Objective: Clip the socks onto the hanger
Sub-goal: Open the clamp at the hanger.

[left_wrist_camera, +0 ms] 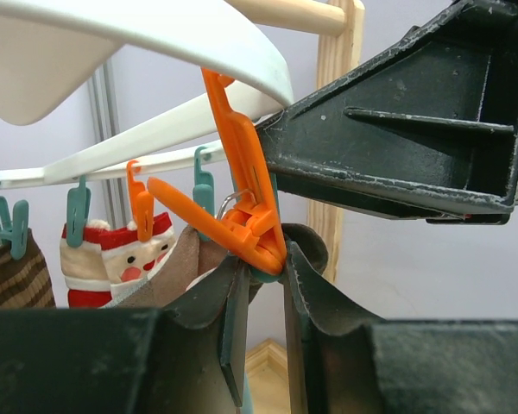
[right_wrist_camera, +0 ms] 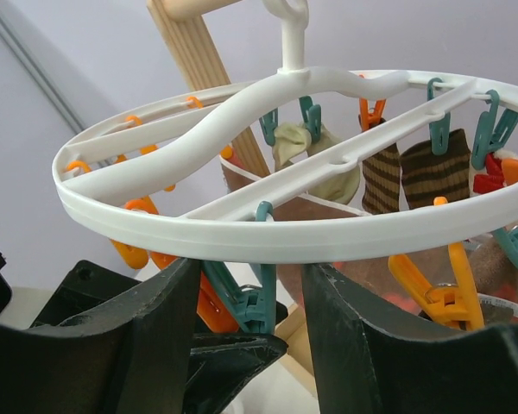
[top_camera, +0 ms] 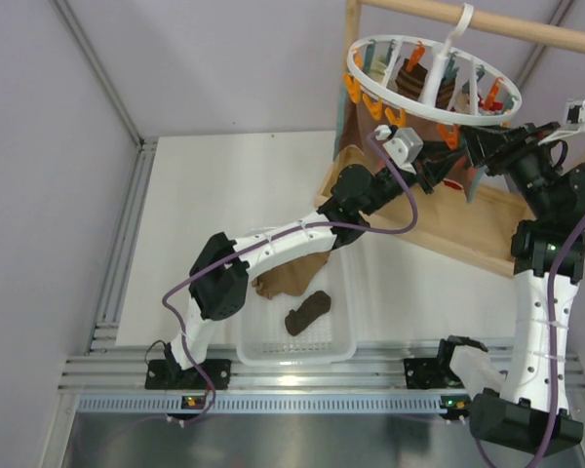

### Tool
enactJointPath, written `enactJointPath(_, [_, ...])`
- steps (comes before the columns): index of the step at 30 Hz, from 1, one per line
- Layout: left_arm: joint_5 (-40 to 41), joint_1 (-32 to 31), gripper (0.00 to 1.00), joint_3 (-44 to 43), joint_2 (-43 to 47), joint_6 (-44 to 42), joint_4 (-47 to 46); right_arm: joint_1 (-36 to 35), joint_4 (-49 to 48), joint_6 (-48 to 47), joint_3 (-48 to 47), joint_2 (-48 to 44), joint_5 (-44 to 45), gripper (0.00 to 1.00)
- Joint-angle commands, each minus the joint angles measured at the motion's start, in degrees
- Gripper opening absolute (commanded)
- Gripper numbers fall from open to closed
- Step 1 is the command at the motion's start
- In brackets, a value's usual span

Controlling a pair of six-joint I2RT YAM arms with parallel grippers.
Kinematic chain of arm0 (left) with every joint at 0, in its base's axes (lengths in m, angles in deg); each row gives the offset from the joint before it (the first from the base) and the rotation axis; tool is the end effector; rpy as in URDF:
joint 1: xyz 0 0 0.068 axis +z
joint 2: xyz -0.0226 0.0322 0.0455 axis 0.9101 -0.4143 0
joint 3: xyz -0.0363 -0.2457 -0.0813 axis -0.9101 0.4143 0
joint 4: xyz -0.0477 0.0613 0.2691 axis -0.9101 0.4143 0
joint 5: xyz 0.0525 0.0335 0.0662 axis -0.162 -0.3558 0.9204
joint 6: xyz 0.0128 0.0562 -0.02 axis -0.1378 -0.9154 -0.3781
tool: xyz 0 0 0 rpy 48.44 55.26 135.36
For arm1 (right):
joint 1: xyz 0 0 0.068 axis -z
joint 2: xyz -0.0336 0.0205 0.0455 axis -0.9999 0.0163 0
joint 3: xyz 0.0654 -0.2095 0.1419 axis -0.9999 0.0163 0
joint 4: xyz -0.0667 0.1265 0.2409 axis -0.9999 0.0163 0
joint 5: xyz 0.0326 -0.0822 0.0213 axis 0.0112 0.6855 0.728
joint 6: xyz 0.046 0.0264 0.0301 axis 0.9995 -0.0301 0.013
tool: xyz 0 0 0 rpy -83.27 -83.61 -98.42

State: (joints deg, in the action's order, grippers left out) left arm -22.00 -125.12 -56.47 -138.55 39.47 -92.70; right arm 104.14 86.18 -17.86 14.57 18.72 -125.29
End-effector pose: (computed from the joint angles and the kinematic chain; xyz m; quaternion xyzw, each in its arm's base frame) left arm 0.2561 -0.4477 0.3999 0.2630 0.3952 -0.5011 0.7236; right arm 0.2107 -0.0288 0.4801 -0.0067 0.6169 0.2942 0.7299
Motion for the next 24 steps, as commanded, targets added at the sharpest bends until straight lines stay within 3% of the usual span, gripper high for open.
enactJointPath(1, [-5.5, -1.0, 0.0, -2.6, 1.3, -0.3, -2.2, -2.1, 0.7, -3.4, -1.0, 1.2, 2.4, 0.5])
enactJointPath(13, [-6.9, -1.0, 0.0, -3.0, 1.0, -0.5, -1.3, -3.7, 5.6, -8.3, -2.4, 2.2, 5.6, 0.5])
enactJointPath(19, [-8.2, -1.0, 0.0, -2.9, 1.2, -0.4, -1.3, -4.0, 5.3, -8.3, -1.9, 2.9, 5.8, 0.43])
enactJointPath(24, [-8.5, -1.1, 0.0, -2.9, 1.2, -0.5, -1.1, -4.2, 6.7, -8.3, -2.4, 3.5, 6.8, 0.55])
